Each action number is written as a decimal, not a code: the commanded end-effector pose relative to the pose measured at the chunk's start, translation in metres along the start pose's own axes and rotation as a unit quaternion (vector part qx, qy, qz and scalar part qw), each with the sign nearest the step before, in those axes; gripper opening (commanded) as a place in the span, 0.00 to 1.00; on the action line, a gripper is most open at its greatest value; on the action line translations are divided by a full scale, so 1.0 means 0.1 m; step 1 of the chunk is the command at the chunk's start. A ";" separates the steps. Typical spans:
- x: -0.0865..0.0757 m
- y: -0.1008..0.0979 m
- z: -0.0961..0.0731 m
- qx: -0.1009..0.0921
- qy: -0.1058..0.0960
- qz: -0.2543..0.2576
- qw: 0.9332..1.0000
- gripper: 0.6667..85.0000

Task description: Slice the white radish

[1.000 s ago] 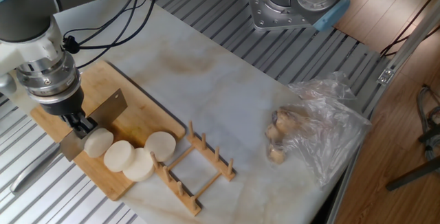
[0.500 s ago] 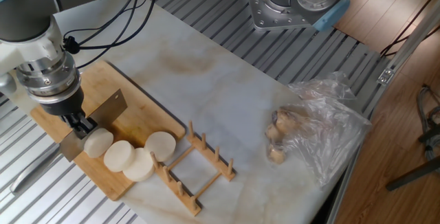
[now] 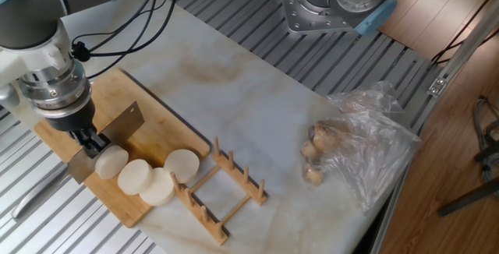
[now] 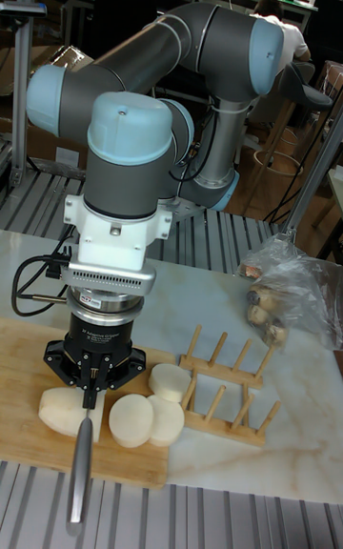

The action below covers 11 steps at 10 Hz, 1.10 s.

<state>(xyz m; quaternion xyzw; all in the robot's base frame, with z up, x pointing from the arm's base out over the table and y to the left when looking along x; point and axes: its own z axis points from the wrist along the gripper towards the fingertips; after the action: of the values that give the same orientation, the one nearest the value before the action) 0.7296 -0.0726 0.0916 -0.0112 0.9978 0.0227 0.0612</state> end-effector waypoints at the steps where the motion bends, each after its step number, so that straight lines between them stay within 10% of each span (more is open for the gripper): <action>1: -0.01 0.01 0.01 -0.006 -0.001 0.001 1.000 0.01; 11: 0.02 0.03 0.07 -0.008 0.007 0.002 1.000 0.01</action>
<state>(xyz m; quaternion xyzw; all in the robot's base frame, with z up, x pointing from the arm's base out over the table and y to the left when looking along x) 0.7276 -0.0712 0.0844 -0.0128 0.9981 0.0251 0.0542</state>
